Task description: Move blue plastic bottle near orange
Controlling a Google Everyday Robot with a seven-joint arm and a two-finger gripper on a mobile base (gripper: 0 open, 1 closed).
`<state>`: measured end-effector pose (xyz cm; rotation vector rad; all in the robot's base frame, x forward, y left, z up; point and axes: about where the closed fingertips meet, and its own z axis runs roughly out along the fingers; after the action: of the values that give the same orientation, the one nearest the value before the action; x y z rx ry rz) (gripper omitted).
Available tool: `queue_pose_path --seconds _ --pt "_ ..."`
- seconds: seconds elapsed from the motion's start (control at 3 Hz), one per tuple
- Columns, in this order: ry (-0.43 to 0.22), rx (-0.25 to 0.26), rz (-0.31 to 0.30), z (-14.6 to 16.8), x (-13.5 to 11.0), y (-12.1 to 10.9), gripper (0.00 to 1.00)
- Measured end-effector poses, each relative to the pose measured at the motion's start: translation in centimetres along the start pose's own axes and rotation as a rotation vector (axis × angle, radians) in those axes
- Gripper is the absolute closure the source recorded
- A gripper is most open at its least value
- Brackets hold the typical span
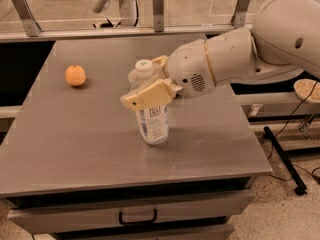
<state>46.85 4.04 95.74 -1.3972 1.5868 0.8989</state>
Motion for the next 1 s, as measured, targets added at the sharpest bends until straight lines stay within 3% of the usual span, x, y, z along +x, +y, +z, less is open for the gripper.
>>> queue_pose_path --seconds 0.33,1.0 --pt "0.007 0.004 -0.026 2.4 -2.6 -2.6 1.00" --pt "-0.018 -0.033 -0.069 10.5 -6.2 -9.5 1.00"
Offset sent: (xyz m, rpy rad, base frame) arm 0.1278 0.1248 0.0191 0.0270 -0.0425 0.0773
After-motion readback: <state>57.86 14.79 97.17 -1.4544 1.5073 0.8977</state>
